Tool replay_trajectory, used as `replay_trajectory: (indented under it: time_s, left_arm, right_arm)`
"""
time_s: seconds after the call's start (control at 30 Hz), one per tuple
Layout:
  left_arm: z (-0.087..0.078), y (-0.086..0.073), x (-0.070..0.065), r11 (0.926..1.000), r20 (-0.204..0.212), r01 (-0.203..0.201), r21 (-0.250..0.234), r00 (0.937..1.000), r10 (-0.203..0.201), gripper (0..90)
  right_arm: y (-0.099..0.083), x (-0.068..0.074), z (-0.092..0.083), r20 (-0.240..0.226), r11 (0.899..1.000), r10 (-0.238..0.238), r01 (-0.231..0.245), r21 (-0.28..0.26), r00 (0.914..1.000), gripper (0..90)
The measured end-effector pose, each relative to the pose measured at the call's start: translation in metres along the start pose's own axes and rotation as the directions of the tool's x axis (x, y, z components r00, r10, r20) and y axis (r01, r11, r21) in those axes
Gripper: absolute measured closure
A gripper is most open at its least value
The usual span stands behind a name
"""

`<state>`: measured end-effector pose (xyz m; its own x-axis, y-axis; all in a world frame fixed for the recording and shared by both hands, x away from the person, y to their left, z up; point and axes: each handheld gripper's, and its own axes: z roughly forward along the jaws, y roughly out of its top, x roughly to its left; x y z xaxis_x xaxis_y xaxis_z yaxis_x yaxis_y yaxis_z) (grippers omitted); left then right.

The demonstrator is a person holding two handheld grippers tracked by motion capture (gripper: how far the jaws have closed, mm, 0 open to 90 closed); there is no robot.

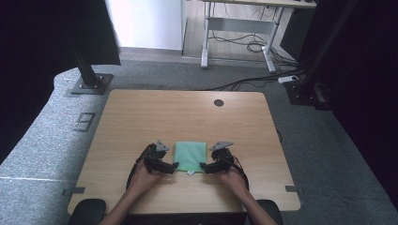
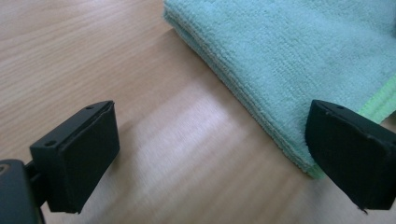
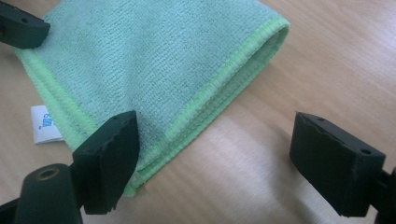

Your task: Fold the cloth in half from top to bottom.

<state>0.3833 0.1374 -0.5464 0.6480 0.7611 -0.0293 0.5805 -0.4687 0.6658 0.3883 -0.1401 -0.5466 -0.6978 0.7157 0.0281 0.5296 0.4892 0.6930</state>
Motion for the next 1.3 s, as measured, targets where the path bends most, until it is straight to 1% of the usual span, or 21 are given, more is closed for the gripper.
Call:
replay_trajectory:
  time_s: [0.1, 0.3, 0.4, 0.83, 1.07, 1.2, 1.3]
  left_arm:
    - [0.004, 0.004, 0.006, 0.9999, 0.004, 0.01, -0.007, 0.9999, -0.01, 4.0]
    - [0.01, 0.01, 0.012, 0.9998, -0.005, 0.012, -0.014, 0.9999, -0.012, 4.0]
    - [0.013, 0.013, 0.016, 0.9997, -0.005, 0.023, -0.013, 0.9997, -0.023, 4.0]
    - [0.028, 0.031, 0.035, 0.9988, -0.026, 0.045, -0.017, 0.9986, -0.046, 4.1]
    - [0.034, 0.037, 0.042, 0.998, -0.039, 0.06, -0.019, 0.9974, -0.061, 4.1]
    - [0.035, 0.038, 0.042, 0.9976, -0.04, 0.066, -0.02, 0.997, -0.067, 4.1]
    - [0.035, 0.038, 0.042, 0.9974, -0.04, 0.069, -0.021, 0.9968, -0.07, 4.2]
  right_arm:
    - [0.004, -0.007, 0.005, 0.004, 1.0, 0.015, -0.015, -0.003, 0.9999, 15.9]
    - [0.009, -0.014, 0.009, 0.012, 1.0, 0.029, -0.029, -0.003, 0.9995, 15.5]
    - [0.012, -0.018, 0.012, 0.02, 0.999, 0.037, -0.037, -0.006, 0.9991, 15.5]
    - [0.025, -0.035, 0.025, 0.045, 0.998, 0.064, -0.063, -0.019, 0.9969, 15.4]
    - [0.031, -0.044, 0.031, 0.056, 0.997, 0.076, -0.075, -0.03, 0.9955, 15.4]
    - [0.033, -0.047, 0.034, 0.061, 0.996, 0.079, -0.077, -0.034, 0.995, 15.5]
    - [0.033, -0.047, 0.034, 0.062, 0.996, 0.08, -0.078, -0.036, 0.9949, 15.8]
